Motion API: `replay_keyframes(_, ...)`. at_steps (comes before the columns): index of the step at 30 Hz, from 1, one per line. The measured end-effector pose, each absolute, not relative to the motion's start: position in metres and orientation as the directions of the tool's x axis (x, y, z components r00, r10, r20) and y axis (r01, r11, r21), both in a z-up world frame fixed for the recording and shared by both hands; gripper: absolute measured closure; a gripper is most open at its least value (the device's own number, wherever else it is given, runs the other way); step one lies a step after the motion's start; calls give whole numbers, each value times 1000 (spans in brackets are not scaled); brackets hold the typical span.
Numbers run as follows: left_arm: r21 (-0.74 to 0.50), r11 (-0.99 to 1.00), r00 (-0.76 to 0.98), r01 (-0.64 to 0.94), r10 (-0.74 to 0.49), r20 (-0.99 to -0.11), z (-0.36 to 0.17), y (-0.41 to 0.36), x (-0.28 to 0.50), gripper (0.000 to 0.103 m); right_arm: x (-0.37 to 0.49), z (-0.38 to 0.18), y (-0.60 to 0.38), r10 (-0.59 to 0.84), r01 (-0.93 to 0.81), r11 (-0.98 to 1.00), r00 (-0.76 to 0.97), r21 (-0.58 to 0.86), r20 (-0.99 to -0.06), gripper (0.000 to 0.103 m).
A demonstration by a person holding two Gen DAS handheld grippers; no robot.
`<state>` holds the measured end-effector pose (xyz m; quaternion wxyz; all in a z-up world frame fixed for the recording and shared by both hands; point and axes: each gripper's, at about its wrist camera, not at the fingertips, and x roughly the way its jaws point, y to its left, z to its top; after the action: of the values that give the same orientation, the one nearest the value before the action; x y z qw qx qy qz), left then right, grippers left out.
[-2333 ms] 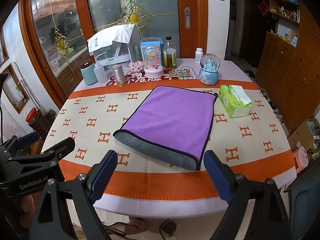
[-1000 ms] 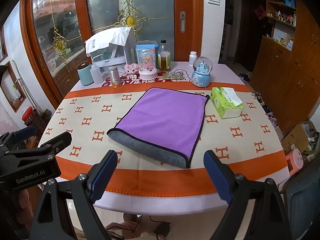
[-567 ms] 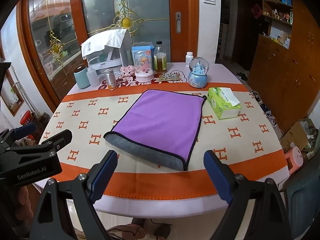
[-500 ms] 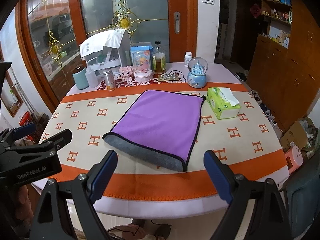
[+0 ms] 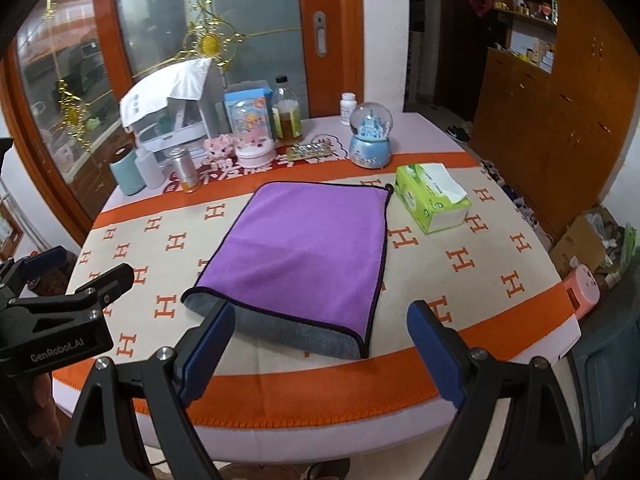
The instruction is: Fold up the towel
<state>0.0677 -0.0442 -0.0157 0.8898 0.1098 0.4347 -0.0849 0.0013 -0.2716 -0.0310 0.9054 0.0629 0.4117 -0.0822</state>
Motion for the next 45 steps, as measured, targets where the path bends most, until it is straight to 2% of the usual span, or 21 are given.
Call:
replay_keyframes(9, 93, 925, 507, 367, -115, -854, -63, -42, 125, 1, 20, -73, -292, -122, 278, 959, 568, 50, -814, 22)
replay_keyframes(12, 43, 896, 433, 442, -171, -885, -85, -40, 145, 1, 24, -95, -304, -102, 293, 953, 536, 72, -838, 25)
replay_keyframes(14, 12, 873, 401, 487, -211, -891, -98, -36, 155, 1, 26, -109, -311, -80, 293, 952, 517, 89, -852, 28)
replay_keyframes(16, -9, 847, 381, 532, -249, -890, -109, -33, 163, 2, 28, -125, -318, -49, 282, 953, 496, 107, -867, 36)
replay_keyframes(20, -65, 794, 313, 605, -312, -897, -137, -22, 181, 3, 35, -151, -330, 10, 228, 965, 469, 132, -883, 41)
replay_keyframes(24, -187, 756, 183, 627, -377, -908, -166, -11, 203, 11, 48, -170, -336, 103, 146, 972, 437, 183, -893, 50)
replay_keyframes(29, -279, 711, 94, 646, -437, -895, -183, -6, 219, 14, 62, -182, -340, 183, 57, 973, 412, 225, -893, 53)
replay_keyframes(31, -283, 693, 75, 663, -438, -896, -188, -10, 220, 18, 67, -186, -341, 201, 33, 972, 401, 234, -893, 56)
replay_keyframes(33, -293, 670, 40, 682, -434, -900, -191, -15, 220, 27, 71, -190, -344, 226, 17, 968, 382, 251, -896, 60)
replay_keyframes(40, -299, 623, -21, 723, -413, -911, -204, -29, 216, 29, 80, -203, -346, 262, -29, 963, 327, 268, -908, 72)
replay_keyframes(45, -298, 591, -48, 750, -401, -915, -208, -33, 212, 37, 82, -208, -345, 273, -46, 961, 304, 273, -913, 76)
